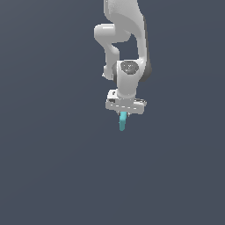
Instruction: Pick up the object and move it to a goal position.
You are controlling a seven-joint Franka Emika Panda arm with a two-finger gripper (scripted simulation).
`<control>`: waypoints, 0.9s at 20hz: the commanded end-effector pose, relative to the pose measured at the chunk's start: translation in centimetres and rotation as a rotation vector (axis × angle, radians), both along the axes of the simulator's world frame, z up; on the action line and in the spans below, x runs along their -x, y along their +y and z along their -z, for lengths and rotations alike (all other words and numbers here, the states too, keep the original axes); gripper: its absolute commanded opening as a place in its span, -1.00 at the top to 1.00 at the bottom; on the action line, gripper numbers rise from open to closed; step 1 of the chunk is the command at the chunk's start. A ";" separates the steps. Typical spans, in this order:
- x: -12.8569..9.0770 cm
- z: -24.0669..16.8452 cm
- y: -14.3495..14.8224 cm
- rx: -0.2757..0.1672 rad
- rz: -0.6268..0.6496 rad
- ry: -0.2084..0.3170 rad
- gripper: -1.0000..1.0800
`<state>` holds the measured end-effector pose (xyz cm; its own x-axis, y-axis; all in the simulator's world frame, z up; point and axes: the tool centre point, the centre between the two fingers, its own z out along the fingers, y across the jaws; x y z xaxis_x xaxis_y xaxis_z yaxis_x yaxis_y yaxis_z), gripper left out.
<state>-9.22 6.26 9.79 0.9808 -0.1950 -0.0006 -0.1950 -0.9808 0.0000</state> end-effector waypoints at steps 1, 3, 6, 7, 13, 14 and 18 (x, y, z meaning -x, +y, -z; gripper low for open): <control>0.1 -0.2 -1.4 0.000 0.001 -0.001 1.00; 0.3 -0.3 -2.8 0.000 0.002 -0.001 1.00; 0.6 -0.6 -5.4 0.000 0.002 -0.001 1.00; 0.7 -0.7 -6.3 0.000 0.002 -0.001 1.00; 1.2 -1.4 -11.9 0.000 0.002 -0.001 1.00; 1.2 -1.4 -12.6 0.000 0.002 -0.001 1.00; 1.4 -1.7 -14.9 0.000 0.002 -0.001 1.00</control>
<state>-10.55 -7.78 11.36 0.9801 -0.1983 -0.0001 -0.1983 -0.9801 -0.0003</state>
